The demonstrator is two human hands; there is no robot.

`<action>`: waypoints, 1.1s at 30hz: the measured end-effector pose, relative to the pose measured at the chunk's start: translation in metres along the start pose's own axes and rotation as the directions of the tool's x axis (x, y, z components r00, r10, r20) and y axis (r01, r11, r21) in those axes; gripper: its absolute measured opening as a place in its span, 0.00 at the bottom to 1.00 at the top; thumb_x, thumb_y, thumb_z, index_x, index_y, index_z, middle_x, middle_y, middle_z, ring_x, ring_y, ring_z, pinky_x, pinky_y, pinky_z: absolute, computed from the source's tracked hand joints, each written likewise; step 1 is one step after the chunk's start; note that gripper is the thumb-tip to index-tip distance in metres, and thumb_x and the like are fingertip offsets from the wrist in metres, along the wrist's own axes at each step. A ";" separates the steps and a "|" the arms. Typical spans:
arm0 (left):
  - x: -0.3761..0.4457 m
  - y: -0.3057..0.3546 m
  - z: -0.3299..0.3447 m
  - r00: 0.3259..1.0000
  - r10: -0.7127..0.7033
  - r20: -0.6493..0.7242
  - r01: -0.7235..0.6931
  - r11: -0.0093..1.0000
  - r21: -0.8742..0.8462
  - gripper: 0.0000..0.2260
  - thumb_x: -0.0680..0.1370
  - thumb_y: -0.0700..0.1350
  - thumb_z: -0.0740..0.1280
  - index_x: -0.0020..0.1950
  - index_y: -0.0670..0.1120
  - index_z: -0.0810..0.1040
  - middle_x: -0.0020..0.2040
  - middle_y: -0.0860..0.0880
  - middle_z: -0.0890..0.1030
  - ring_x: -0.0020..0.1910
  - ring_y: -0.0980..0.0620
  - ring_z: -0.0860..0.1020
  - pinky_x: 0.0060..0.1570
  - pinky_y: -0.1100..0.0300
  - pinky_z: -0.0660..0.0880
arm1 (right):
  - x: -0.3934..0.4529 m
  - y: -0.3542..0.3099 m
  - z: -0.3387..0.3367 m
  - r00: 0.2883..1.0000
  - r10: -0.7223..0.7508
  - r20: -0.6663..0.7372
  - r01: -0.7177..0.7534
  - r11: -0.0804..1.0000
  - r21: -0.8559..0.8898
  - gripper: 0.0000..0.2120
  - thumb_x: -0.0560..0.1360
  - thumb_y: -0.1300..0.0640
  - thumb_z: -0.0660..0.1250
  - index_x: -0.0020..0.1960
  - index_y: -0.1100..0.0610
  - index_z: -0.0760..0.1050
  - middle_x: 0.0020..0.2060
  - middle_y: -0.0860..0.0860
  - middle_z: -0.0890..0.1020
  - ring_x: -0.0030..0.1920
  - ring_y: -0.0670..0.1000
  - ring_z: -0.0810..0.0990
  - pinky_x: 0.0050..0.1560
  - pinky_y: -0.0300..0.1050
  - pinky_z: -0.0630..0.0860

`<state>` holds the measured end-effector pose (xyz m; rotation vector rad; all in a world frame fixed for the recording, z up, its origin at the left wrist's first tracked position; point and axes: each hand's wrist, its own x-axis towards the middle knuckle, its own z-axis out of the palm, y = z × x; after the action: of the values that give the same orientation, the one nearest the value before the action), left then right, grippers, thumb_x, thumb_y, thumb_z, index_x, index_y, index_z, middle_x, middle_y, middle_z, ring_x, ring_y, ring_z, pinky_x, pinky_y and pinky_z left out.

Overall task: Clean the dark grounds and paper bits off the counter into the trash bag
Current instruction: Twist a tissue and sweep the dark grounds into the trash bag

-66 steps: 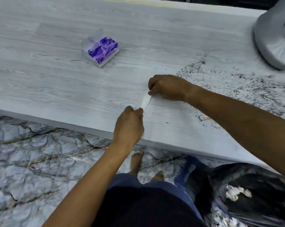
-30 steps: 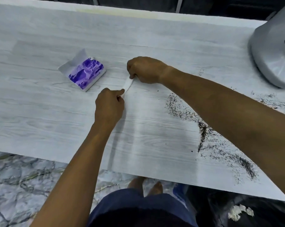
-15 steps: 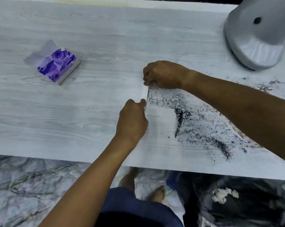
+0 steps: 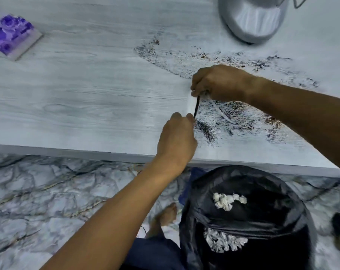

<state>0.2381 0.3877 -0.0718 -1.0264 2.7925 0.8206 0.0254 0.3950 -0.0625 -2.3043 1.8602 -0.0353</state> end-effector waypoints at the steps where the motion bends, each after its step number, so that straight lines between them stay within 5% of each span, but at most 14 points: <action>1: 0.000 0.011 0.004 1.000 0.005 0.010 -0.005 1.000 0.000 0.14 0.76 0.34 0.61 0.61 0.42 0.75 0.42 0.47 0.64 0.36 0.49 0.65 0.35 0.58 0.62 | -0.014 0.004 0.000 1.000 0.013 -0.010 -0.013 1.000 0.005 0.10 0.72 0.63 0.72 0.52 0.56 0.84 0.50 0.51 0.83 0.49 0.55 0.82 0.44 0.54 0.80; 5: 0.006 0.046 0.022 0.998 0.054 0.025 -0.054 0.999 -0.001 0.12 0.76 0.33 0.61 0.56 0.42 0.76 0.42 0.47 0.65 0.32 0.51 0.62 0.29 0.59 0.60 | -0.066 0.021 0.004 0.993 0.080 -0.084 -0.079 0.997 0.012 0.15 0.68 0.70 0.73 0.52 0.58 0.85 0.49 0.54 0.85 0.49 0.57 0.83 0.45 0.53 0.81; 12: 0.030 0.067 0.031 0.974 0.192 0.119 -0.193 0.981 -0.005 0.12 0.75 0.34 0.64 0.56 0.43 0.81 0.41 0.45 0.74 0.40 0.43 0.75 0.30 0.58 0.65 | -0.113 0.032 0.005 0.969 0.229 -0.093 -0.226 0.973 0.045 0.16 0.68 0.72 0.71 0.52 0.60 0.85 0.49 0.55 0.85 0.47 0.57 0.84 0.43 0.53 0.81; 15: 0.043 0.064 0.019 0.962 0.212 0.174 -0.198 0.976 -0.094 0.14 0.78 0.38 0.64 0.61 0.48 0.82 0.55 0.44 0.83 0.55 0.42 0.79 0.49 0.57 0.77 | -0.115 0.035 -0.003 0.957 0.286 -0.037 -0.285 0.958 0.020 0.17 0.65 0.74 0.70 0.49 0.60 0.85 0.49 0.55 0.85 0.47 0.58 0.83 0.43 0.53 0.81; 18: 0.056 0.053 -0.001 0.972 0.191 0.139 -0.164 0.969 -0.187 0.14 0.80 0.39 0.65 0.64 0.48 0.81 0.63 0.48 0.81 0.63 0.48 0.77 0.62 0.60 0.73 | -0.112 0.038 -0.012 0.945 0.328 -0.014 -0.328 0.945 0.011 0.18 0.65 0.75 0.69 0.48 0.59 0.85 0.49 0.54 0.84 0.49 0.57 0.82 0.46 0.53 0.80; 23: 0.073 0.028 -0.028 0.984 0.160 0.082 -0.133 0.955 -0.266 0.14 0.80 0.40 0.65 0.64 0.49 0.81 0.60 0.47 0.82 0.58 0.49 0.79 0.53 0.66 0.70 | -0.081 0.044 -0.024 0.930 0.368 -0.020 -0.368 0.930 -0.006 0.22 0.65 0.76 0.66 0.52 0.56 0.84 0.52 0.52 0.84 0.53 0.55 0.81 0.51 0.51 0.79; 29: 0.113 -0.023 -0.080 0.995 0.077 -0.061 -0.094 0.931 -0.352 0.14 0.80 0.41 0.66 0.63 0.50 0.81 0.60 0.50 0.82 0.60 0.53 0.79 0.54 0.69 0.69 | 0.015 0.063 -0.056 0.925 0.370 -0.092 -0.369 0.929 0.024 0.25 0.65 0.77 0.61 0.52 0.55 0.83 0.51 0.51 0.84 0.51 0.54 0.81 0.51 0.50 0.80; 33: 0.153 -0.083 -0.127 0.991 -0.045 -0.125 -0.008 0.919 -0.395 0.13 0.79 0.42 0.66 0.61 0.53 0.83 0.56 0.52 0.84 0.53 0.53 0.81 0.38 0.78 0.68 | 0.111 0.071 -0.071 0.917 0.386 -0.100 -0.382 0.923 0.056 0.23 0.68 0.75 0.61 0.51 0.54 0.83 0.49 0.50 0.83 0.51 0.54 0.79 0.50 0.51 0.79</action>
<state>0.1866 0.1819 -0.0356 -1.1950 2.7787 1.4068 -0.0288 0.2644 -0.0143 -1.9067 2.3138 -0.1428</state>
